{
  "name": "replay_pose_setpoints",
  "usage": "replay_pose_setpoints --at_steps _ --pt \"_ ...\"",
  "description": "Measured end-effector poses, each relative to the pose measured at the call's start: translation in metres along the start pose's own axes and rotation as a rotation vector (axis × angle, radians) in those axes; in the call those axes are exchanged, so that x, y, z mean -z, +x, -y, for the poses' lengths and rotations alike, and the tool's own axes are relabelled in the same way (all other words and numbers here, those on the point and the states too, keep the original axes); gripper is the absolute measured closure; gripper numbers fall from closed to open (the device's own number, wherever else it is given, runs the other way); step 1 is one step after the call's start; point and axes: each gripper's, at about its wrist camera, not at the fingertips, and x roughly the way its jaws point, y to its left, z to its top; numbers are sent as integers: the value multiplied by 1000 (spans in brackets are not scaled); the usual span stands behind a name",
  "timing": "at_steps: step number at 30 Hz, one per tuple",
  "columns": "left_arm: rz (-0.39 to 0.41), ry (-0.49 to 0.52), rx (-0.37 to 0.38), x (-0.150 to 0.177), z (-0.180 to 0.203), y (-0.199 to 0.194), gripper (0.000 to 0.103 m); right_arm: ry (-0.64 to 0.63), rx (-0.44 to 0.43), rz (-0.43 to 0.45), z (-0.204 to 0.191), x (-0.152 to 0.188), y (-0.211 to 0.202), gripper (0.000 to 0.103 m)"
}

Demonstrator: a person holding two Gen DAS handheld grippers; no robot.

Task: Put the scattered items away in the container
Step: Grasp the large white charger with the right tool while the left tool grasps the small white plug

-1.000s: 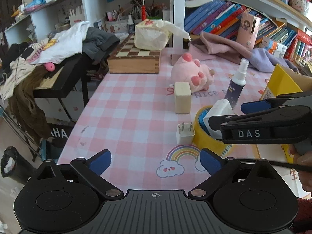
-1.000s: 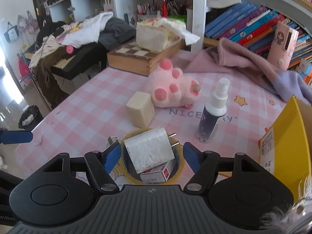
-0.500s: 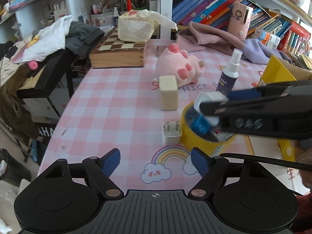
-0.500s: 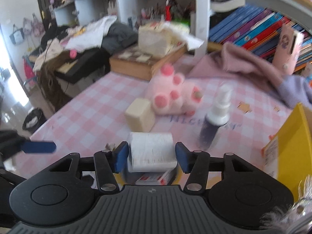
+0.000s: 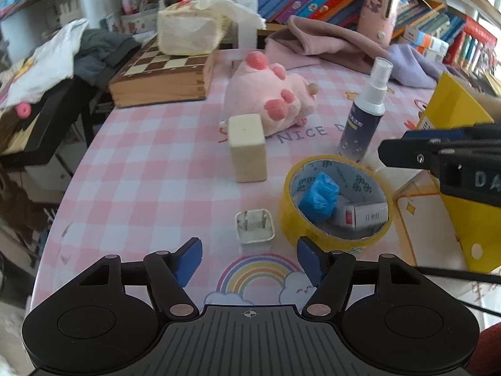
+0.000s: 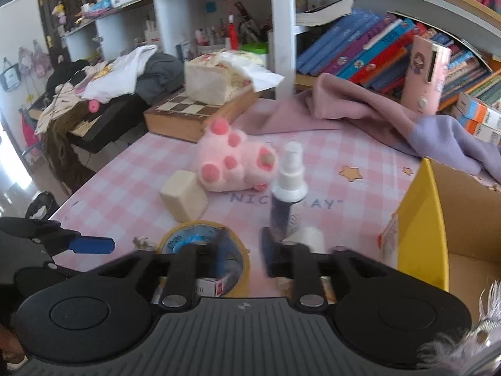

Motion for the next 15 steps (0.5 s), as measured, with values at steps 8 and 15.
replay_pose_setpoints --at_steps 8,15 --pt "-8 47 -7 -4 5 14 47 56 99 -33 14 1 9 70" --pt "2 36 16 -6 1 22 74 125 239 -113 30 5 30 68"
